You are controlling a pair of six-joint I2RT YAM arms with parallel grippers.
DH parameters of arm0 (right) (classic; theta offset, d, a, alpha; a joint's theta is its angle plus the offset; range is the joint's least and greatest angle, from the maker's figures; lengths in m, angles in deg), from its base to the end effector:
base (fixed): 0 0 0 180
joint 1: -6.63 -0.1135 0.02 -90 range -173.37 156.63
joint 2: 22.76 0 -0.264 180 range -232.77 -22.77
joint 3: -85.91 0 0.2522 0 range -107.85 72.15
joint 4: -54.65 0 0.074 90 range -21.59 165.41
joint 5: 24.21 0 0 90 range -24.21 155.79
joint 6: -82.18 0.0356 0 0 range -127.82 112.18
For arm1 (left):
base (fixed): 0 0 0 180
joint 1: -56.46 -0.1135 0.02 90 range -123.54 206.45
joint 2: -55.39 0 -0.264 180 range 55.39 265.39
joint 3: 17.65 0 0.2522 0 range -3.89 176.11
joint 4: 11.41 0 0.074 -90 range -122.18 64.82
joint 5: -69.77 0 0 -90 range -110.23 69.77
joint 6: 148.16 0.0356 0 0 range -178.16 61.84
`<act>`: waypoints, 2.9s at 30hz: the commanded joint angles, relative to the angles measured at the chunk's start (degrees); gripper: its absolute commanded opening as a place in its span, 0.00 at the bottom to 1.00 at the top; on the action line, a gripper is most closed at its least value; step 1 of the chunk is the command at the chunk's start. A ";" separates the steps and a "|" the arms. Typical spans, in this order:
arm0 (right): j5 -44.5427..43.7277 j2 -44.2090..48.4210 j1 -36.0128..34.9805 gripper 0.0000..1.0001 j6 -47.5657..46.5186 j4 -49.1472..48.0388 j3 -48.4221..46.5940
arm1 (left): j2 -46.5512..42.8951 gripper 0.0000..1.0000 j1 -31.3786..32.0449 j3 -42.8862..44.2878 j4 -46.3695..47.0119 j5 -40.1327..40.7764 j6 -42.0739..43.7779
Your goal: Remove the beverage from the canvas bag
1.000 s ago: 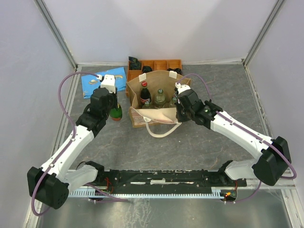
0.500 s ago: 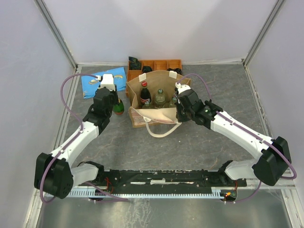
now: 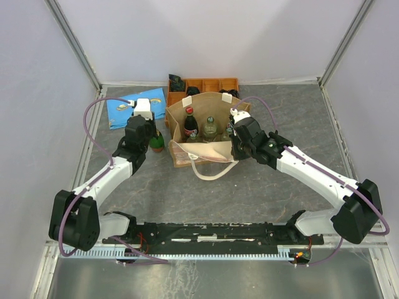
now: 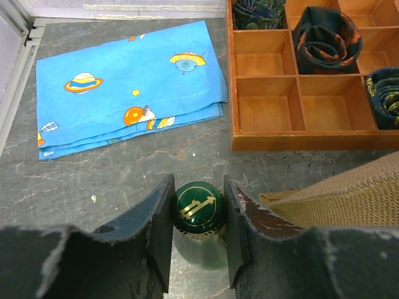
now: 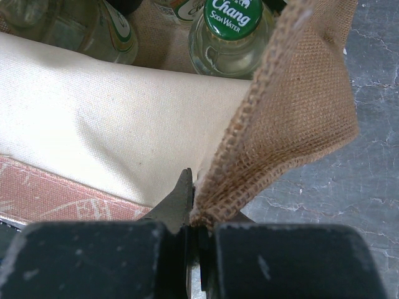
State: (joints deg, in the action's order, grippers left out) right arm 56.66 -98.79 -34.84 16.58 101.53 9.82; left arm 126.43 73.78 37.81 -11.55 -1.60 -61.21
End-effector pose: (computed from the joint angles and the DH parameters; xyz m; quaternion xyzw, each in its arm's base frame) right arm 0.2159 0.1833 0.2904 -0.1086 0.9210 0.1373 0.3481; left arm 0.2715 -0.0728 0.2663 0.0007 0.7927 0.0216 0.6092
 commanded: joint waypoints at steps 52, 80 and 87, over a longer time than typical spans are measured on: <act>-2.48 7.20 -0.35 0.12 2.51 -3.68 2.50 | 16.98 0.77 17.89 25.54 3.55 -45.29 13.92; -2.30 6.58 -0.30 0.15 2.69 -3.97 2.28 | 26.39 0.99 18.60 23.60 7.81 -57.77 20.54; -2.30 6.54 -0.29 0.15 2.70 -3.77 2.30 | 30.10 1.00 19.02 25.72 9.05 -58.05 19.39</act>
State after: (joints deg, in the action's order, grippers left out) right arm 54.91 -94.01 -34.89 20.14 99.26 13.15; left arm 153.71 92.46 61.67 -5.56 -58.28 -42.17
